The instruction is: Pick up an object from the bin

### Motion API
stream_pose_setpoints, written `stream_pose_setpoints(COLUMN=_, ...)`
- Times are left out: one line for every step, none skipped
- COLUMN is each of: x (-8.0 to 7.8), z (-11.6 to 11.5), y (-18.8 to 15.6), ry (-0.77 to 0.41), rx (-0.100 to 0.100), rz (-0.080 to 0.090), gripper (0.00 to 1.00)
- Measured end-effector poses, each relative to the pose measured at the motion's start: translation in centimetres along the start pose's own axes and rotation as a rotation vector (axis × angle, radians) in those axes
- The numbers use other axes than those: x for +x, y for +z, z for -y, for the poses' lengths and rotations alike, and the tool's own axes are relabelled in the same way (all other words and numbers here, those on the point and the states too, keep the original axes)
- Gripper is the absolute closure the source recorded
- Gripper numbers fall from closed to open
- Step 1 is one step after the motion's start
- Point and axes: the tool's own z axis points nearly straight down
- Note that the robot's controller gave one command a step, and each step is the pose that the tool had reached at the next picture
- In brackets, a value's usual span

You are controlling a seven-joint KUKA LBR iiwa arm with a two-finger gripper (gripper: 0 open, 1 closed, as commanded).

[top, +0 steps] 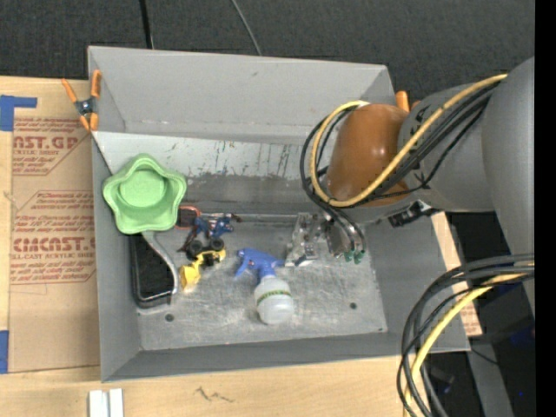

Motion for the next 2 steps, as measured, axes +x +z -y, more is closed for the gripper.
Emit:
stream_pose_setpoints(x=0.2, z=0.0, y=-0.7, ry=0.0, rx=0.0, rz=-0.006, gripper=1.0)
stream_pose_setpoints(x=0.3, z=0.0, y=-2.9, ry=0.0, rx=0.0, rz=-0.011, gripper=1.0)
